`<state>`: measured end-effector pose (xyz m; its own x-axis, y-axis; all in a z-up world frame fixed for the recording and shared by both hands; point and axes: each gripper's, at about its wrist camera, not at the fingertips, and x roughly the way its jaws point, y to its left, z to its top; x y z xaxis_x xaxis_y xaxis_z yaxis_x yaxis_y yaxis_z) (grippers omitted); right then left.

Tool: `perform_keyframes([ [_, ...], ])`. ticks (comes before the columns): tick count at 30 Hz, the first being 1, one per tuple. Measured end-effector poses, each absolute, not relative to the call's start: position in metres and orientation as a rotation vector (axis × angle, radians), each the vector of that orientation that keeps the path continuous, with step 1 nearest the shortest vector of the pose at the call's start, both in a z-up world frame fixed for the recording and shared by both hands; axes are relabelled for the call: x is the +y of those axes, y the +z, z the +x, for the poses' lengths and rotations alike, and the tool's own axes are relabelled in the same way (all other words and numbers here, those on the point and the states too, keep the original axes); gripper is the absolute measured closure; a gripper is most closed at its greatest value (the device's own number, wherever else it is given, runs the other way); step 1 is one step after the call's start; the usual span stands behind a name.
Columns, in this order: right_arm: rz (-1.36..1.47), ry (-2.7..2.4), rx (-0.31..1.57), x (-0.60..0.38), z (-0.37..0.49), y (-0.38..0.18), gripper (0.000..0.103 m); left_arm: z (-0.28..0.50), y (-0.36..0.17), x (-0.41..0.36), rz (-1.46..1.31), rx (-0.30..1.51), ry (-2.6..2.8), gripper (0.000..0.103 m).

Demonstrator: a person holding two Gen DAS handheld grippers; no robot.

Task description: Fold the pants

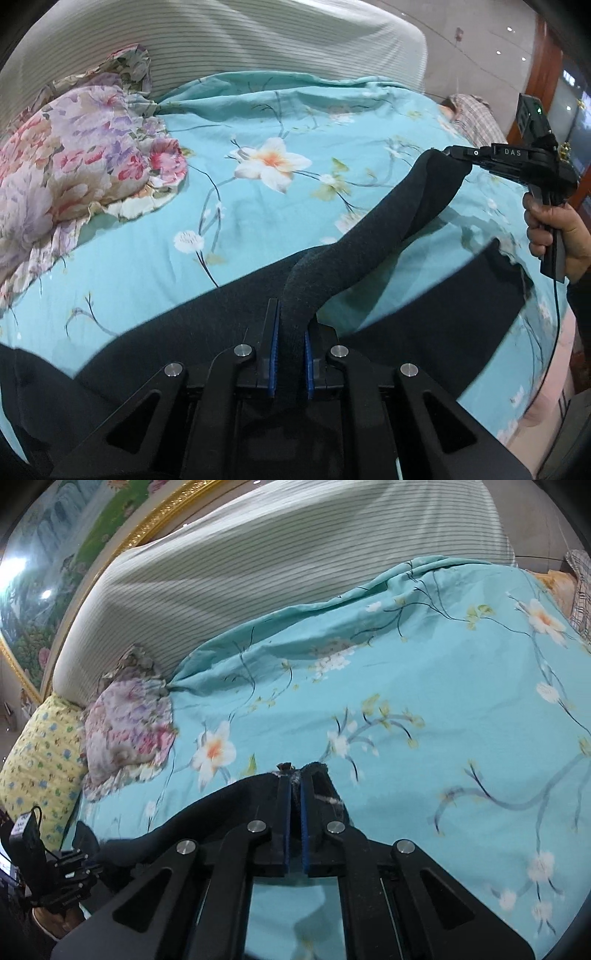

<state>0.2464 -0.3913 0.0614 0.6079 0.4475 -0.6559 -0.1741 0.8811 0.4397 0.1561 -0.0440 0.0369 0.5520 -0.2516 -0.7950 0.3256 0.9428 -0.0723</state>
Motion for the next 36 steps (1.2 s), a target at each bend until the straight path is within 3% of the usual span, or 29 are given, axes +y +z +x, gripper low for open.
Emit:
perform_keyframes([
  [19, 0.382, 0.444, 0.771, -0.431, 0.108, 0.052, 0.098, 0.069, 0.023, -0.05, 0.066, 0.929, -0.407, 0.093],
  [36, 0.324, 0.349, 0.825, -0.437, 0.072, 0.023, 0.099, 0.056, -0.01, -0.062, 0.147, 0.97, -0.412, 0.09],
])
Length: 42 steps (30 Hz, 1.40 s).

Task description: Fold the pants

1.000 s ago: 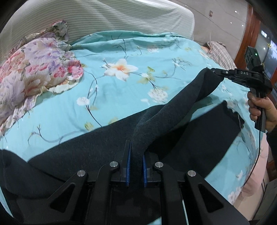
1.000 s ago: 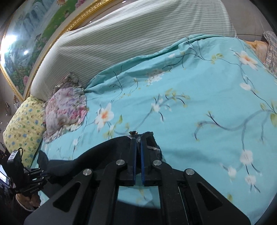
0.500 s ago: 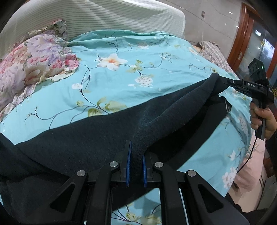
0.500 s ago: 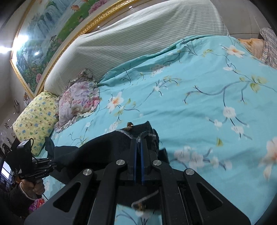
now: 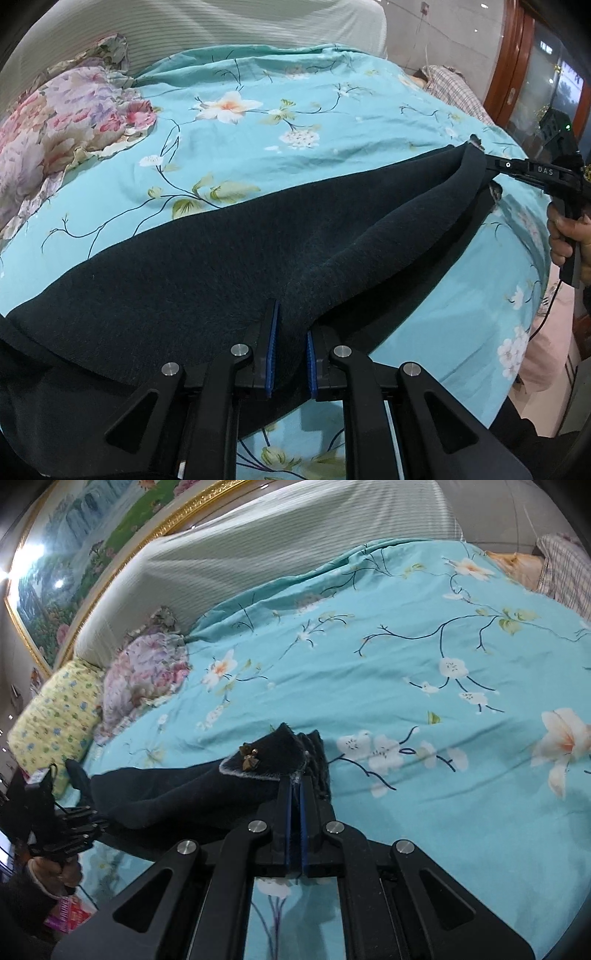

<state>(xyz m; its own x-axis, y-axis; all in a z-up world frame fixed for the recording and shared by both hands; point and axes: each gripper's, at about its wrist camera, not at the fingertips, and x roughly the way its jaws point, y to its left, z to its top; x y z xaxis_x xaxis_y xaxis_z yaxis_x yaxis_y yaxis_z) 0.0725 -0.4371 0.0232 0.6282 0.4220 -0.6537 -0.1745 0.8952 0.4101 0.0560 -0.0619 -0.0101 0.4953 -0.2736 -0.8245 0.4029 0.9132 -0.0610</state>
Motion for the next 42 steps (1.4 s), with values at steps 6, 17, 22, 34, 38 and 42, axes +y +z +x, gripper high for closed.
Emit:
perform_keyframes([
  [6, 0.286, 0.323, 0.831, -0.433, 0.073, 0.021, 0.098, 0.052, -0.01, -0.064, 0.123, 0.977, -0.409, 0.063],
  [17, 0.278, 0.268, 0.723, -0.427, 0.048, 0.057, 0.03, 0.03, 0.01, -0.032, -0.03, 0.952, -0.335, 0.044],
  [22, 0.292, 0.327, 0.684, -0.409, 0.043, 0.071, 0.03, 0.022, 0.019, 0.002, -0.119, 0.937, -0.24, 0.043],
  [34, 0.275, 0.536, 0.71, -0.324, 0.042, 0.065, 0.03, 0.02, 0.03, 0.081, -0.27, 0.921, -0.012, 0.037],
  [38, 0.267, 0.594, 0.72, -0.298, 0.041, 0.063, 0.03, 0.023, 0.035, 0.097, -0.294, 0.913, 0.043, 0.036],
  [42, 0.256, 0.647, 0.726, -0.275, 0.04, 0.063, 0.03, 0.03, 0.039, 0.112, -0.325, 0.917, 0.091, 0.035],
])
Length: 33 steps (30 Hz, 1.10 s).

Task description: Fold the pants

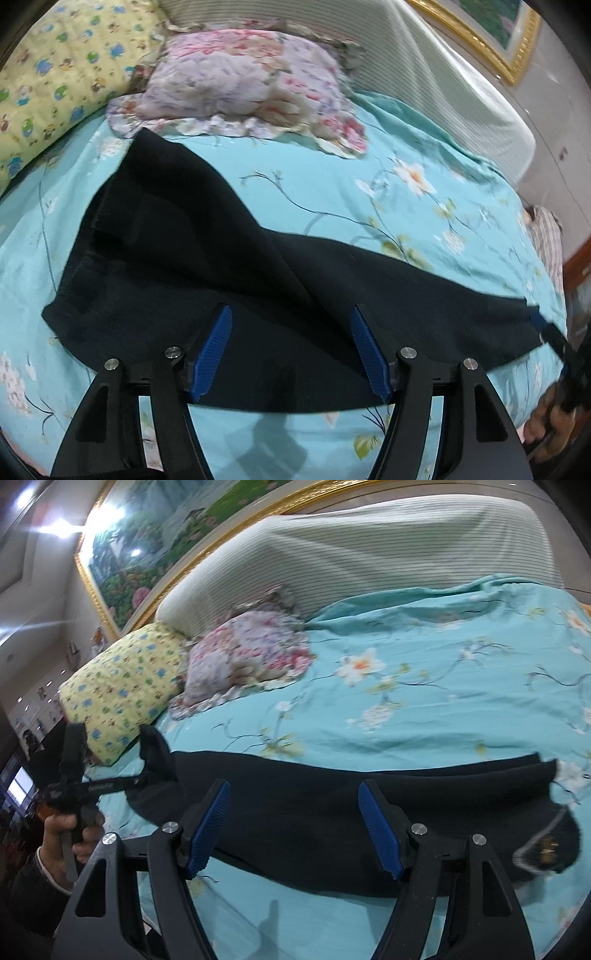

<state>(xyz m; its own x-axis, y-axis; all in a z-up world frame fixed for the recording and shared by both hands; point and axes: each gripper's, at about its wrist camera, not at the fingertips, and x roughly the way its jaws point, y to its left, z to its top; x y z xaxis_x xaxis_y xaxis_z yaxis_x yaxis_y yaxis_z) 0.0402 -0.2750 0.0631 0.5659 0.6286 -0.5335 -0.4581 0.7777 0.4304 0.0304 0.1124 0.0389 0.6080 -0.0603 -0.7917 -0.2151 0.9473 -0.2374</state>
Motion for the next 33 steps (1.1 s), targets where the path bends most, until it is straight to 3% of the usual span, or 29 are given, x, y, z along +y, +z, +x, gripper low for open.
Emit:
perform_keyframes([
  [23, 0.04, 1.017, 0.751, -0.103, 0.017, 0.064, 0.031, 0.08, 0.041, 0.172, -0.411, 0.953, 0.258, 0.032],
  [25, 0.015, 1.062, 0.752, -0.082, 0.016, 0.062, 0.033, 0.082, 0.038, 0.177, -0.418, 0.962, 0.269, 0.032],
  [27, -0.008, 1.108, 0.778, -0.057, 0.019, 0.055, 0.047, 0.082, 0.034, 0.183, -0.436, 0.969, 0.269, 0.032],
  [29, -0.033, 1.111, 0.811, -0.037, 0.026, 0.044, 0.054, 0.083, 0.03, 0.189, -0.458, 0.975, 0.268, 0.032],
  [33, -0.106, 1.074, 0.842, -0.008, 0.045, 0.028, 0.057, 0.085, 0.025, 0.198, -0.49, 0.981, 0.251, 0.032],
])
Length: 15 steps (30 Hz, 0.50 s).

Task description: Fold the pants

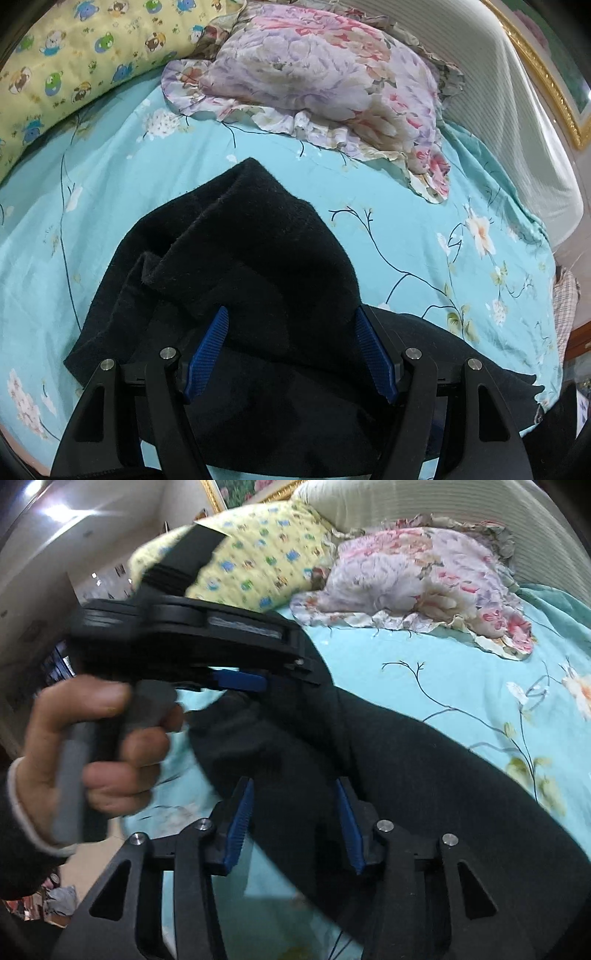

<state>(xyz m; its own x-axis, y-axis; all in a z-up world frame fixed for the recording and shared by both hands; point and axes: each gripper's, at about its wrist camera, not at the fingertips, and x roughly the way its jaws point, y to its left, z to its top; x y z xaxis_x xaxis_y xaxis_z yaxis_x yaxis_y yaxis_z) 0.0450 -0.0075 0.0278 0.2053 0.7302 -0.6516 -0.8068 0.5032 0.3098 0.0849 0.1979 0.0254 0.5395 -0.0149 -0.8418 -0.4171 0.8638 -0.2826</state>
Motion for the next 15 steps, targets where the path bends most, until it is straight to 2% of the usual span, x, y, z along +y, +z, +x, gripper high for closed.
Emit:
perform_keyframes([
  [8, -0.228, 0.998, 0.826, 0.008, 0.072, 0.018, 0.063, 0.106, 0.021, 0.199, -0.507, 1.008, 0.245, 0.031],
  [11, -0.235, 0.977, 0.833, 0.008, 0.078, 0.015, 0.07, 0.112, 0.015, 0.2, -0.509, 1.021, 0.258, 0.032],
  [12, -0.238, 0.972, 0.841, 0.008, 0.08, 0.013, 0.075, 0.113, 0.013, 0.2, -0.503, 1.023, 0.261, 0.039],
  [13, -0.244, 0.97, 0.848, 0.008, 0.082, 0.01, 0.079, 0.114, 0.012, 0.199, -0.494, 1.024, 0.262, 0.051],
  [14, -0.249, 0.969, 0.856, 0.01, 0.083, 0.007, 0.088, 0.114, 0.01, 0.198, -0.488, 1.028, 0.257, 0.057],
  [15, -0.248, 0.97, 0.87, 0.01, 0.084, 0.004, 0.092, 0.114, 0.01, 0.197, -0.483, 1.027, 0.253, 0.067],
])
